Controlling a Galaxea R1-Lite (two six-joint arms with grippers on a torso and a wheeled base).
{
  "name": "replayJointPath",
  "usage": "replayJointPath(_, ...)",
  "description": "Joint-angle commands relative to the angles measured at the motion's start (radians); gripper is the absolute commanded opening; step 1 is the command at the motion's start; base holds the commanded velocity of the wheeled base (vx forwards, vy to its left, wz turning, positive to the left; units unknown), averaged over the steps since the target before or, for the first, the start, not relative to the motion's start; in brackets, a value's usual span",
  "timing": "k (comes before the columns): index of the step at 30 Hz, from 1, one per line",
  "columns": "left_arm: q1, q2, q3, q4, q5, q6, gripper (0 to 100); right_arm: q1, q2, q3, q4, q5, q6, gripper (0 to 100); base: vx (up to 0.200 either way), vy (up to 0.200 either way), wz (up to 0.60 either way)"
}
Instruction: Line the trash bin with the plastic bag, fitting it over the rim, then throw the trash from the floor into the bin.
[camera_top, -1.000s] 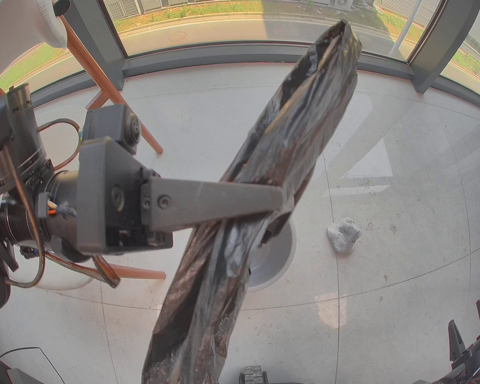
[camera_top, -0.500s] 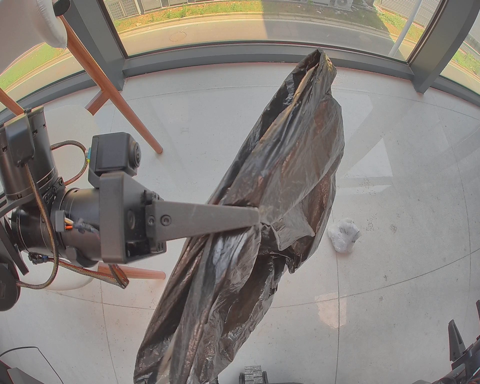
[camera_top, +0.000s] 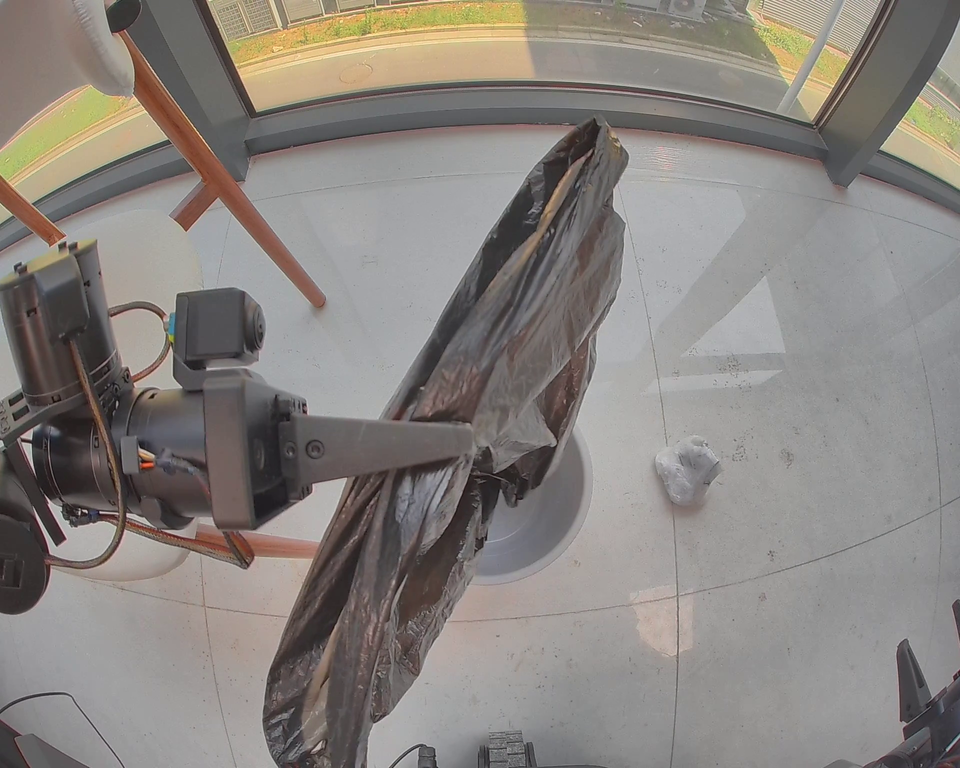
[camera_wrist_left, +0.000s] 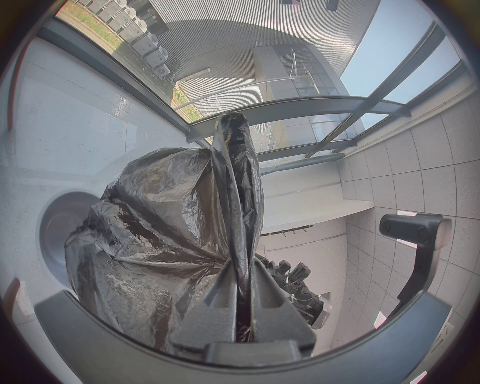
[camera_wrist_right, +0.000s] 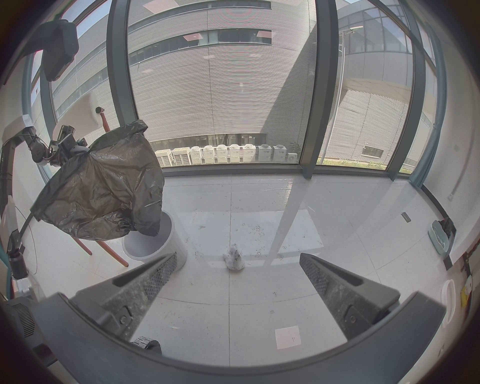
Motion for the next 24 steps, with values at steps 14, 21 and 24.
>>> replayJointPath(14,0.001,0.096,0.067,0.001,0.000,0.072,0,0.000,-0.016,0.018,0.000,0.001,-0.001,100,0.000,0.000,0.00)
replayJointPath(21,-0.019,0.174,0.056,-0.005,0.003,0.074,0,0.000,-0.016,0.018,0.000,0.001,-0.001,100,0.000,0.000,0.00)
replayJointPath(24,-0.020,0.196,0.037,-0.004,0.012,0.079,0,0.000,-0.016,0.018,0.000,0.001,-0.003,100,0.000,0.000,0.00)
